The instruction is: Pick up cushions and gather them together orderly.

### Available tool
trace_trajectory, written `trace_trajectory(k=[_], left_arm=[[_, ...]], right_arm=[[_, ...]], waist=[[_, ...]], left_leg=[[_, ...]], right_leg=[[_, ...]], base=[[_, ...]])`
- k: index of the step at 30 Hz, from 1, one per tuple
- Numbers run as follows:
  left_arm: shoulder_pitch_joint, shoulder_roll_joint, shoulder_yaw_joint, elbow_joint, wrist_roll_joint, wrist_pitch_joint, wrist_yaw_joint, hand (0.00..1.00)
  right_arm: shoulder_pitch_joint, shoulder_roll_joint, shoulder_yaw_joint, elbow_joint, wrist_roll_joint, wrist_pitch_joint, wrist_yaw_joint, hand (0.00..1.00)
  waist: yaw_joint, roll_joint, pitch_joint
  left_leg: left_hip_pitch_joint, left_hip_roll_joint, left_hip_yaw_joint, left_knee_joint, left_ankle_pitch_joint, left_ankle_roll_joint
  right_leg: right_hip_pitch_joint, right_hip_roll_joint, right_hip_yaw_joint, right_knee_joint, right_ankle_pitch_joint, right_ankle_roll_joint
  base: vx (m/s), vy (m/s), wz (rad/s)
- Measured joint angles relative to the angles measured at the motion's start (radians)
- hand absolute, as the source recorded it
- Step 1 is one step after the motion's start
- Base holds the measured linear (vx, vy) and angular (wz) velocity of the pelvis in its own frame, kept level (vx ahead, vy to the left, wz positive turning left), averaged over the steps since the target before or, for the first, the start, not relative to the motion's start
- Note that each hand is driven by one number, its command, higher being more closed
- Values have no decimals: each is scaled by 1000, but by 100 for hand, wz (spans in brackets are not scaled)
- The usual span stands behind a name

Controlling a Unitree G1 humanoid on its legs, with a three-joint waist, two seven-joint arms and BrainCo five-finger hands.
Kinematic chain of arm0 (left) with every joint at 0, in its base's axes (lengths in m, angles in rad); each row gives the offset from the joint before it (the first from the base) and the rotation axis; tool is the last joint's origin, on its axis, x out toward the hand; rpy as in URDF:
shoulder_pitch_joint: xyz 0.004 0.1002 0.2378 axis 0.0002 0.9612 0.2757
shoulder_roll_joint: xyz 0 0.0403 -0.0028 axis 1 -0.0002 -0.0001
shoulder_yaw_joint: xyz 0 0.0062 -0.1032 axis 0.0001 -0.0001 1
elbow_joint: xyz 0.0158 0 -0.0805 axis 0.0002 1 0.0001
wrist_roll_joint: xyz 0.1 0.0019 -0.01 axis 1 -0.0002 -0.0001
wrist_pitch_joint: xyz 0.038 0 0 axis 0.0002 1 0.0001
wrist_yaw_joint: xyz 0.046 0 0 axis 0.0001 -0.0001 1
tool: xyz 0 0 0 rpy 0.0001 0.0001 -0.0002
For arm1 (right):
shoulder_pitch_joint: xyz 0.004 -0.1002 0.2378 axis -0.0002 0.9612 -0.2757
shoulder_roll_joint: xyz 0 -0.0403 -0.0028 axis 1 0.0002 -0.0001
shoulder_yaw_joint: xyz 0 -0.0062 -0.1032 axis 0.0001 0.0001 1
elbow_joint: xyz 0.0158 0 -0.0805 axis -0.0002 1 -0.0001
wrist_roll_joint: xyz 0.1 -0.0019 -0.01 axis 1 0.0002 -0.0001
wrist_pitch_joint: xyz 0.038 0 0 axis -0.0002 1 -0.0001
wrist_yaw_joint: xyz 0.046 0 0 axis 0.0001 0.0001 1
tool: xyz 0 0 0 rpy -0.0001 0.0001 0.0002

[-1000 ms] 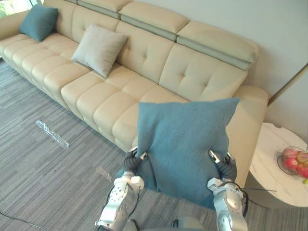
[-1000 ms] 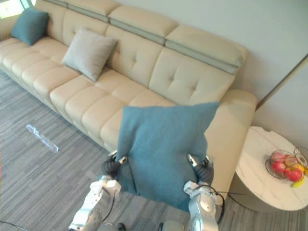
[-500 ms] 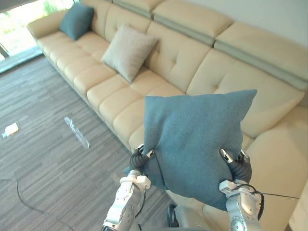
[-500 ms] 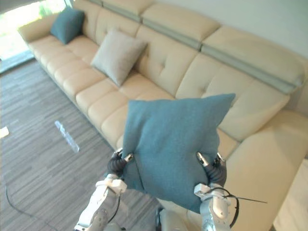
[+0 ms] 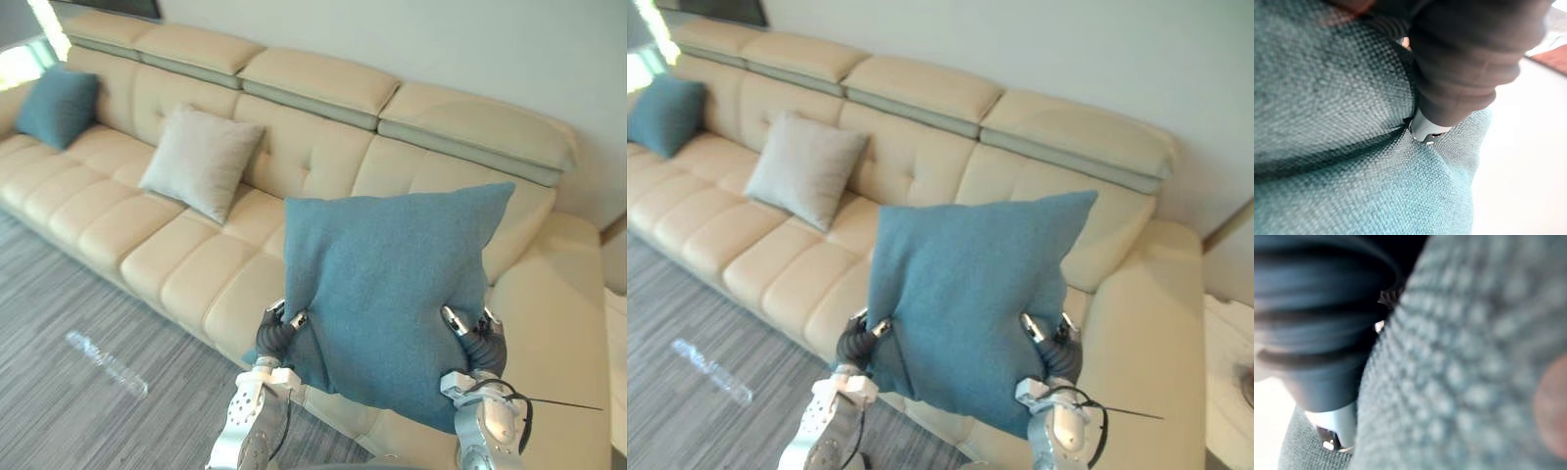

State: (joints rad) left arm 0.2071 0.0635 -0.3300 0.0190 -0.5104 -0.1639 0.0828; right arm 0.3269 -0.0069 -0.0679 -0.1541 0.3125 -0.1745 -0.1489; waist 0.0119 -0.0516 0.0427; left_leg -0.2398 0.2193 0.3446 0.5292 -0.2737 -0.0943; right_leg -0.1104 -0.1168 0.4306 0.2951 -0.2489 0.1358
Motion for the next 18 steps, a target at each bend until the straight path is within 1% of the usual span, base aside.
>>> trace_trajectory(k=[1, 2, 3, 4, 5, 6, 7, 8, 9, 10, 11, 12, 13, 15, 16, 17, 18], left_arm=[[-1, 0, 1, 0, 0, -3, 0, 100], [-2, 0, 4, 0, 0, -5, 0, 100], [-2, 0, 13, 0, 0, -5, 2, 100], [-2, 1, 23, 0, 0, -5, 2, 100], [-3, 2, 35, 0, -1, -6, 4, 100], [-8, 3, 47, 0, -1, -7, 13, 100], [-11, 3, 52, 0, -1, -6, 22, 100], [-14, 3, 55, 2, -2, -7, 28, 100], [-17, 3, 55, 7, -2, -6, 28, 100], [-25, 1, 50, 14, -2, -4, 28, 100], [-36, -1, 38, 14, -2, -3, 28, 100], [-41, -3, 31, 14, -1, -1, 27, 100], [-40, -8, 25, 14, -1, 3, 27, 100], [-36, -9, 18, 14, -2, 6, 27, 100], [-34, -9, 17, 11, -2, 6, 25, 100], [-30, -8, 17, 2, -2, 6, 24, 100], [-20, -9, 18, -15, -2, 6, 24, 100]], right_arm=[[-9, 2, 0, 8, 0, 0, 0, 100], [-18, 3, 0, 16, 0, 0, 0, 100], [-33, 5, 4, 28, 0, 5, 0, 100], [-52, 5, 8, 49, 0, 5, 0, 100], [-81, 5, 15, 82, 0, 5, 0, 100], [-114, 5, 22, 118, 0, 5, 0, 100], [-134, 3, 25, 141, 0, 6, 0, 100], [-144, -3, 30, 160, 0, 5, 0, 100], [-147, -7, 30, 171, 1, 4, 1, 100], [-154, -26, 29, 198, 2, 4, 1, 100], [-146, -39, 26, 206, 2, 6, 0, 100], [-139, -47, 22, 207, 3, 9, 0, 100], [-125, -54, 20, 205, 3, 13, 0, 100], [-97, -54, 20, 188, 4, 18, 0, 100], [-67, -53, 21, 150, 4, 18, 0, 100], [-50, -51, 24, 118, 4, 17, 0, 100], [-40, -50, 27, 87, 4, 17, 0, 100]], waist=[[-2, -3, -2], [-3, -2, -1], [4, -2, -1], [10, -2, -2], [16, -4, -3], [15, -8, -3], [14, -4, 0], [11, 7, 2], [4, 13, 0], [-23, 28, -2], [-31, 39, 0], [-30, 44, 1], [-25, 55, 8], [-23, 65, 14], [-11, 70, 18], [-5, 70, 19], [-3, 73, 20]], left_leg=[[0, -2, 33, 5, -8, 9], [-2, -5, 53, 13, -9, 12], [5, -3, 74, 6, -9, 12], [22, 2, 103, -25, -9, 13], [44, 0, 149, -64, -8, 14], [62, -4, 193, -97, -1, 24], [75, -5, 211, -112, 2, 23], [82, -5, 220, -128, 8, 17], [81, -6, 219, -135, 14, 17], [80, -17, 201, -168, 40, 13], [85, -21, 190, -189, 56, 7], [90, -14, 186, -190, 62, 6], [103, 8, 176, -165, 70, 5], [101, 62, 144, -46, 75, 14], [94, 101, 111, 62, 94, 43], [79, 122, 90, 143, 116, 77], [53, 144, 61, 224, 156, 105]], right_leg=[[-17, -10, 25, -25, 28, 14], [-34, -12, 36, -40, 58, 21], [-68, -12, 34, -54, 107, 28], [-92, -13, 8, -60, 135, 23], [-122, -16, -59, -46, 149, 10], [-173, -26, -197, -14, 158, -4], [-198, -28, -299, 10, 158, -18], [-216, -28, -400, 18, 145, -39], [-216, -27, -429, 13, 140, -48], [-206, -25, -435, -3, 142, -53], [-204, -21, -448, 0, 146, -49], [-200, -17, -455, 4, 144, -52], [-177, -4, -463, 10, 136, -64], [-123, 17, -474, 15, 115, -81], [-85, 37, -469, 23, 94, -95], [-78, 51, -454, 37, 59, -109], [-65, 63, -437, 44, 38, -110]], base=[[40, 255, -110], [38, 338, -121], [20, 243, -136], [7, 212, -150], [-17, 88, -139], [-22, 66, -129], [-23, 28, -117], [-17, -37, -71], [8, -95, -23], [32, -131, 16], [39, -94, 20], [63, -150, 6], [62, -135, -4], [77, -195, -12], [47, -188, -29], [-10, -166, -41], [-2, -82, -56]])
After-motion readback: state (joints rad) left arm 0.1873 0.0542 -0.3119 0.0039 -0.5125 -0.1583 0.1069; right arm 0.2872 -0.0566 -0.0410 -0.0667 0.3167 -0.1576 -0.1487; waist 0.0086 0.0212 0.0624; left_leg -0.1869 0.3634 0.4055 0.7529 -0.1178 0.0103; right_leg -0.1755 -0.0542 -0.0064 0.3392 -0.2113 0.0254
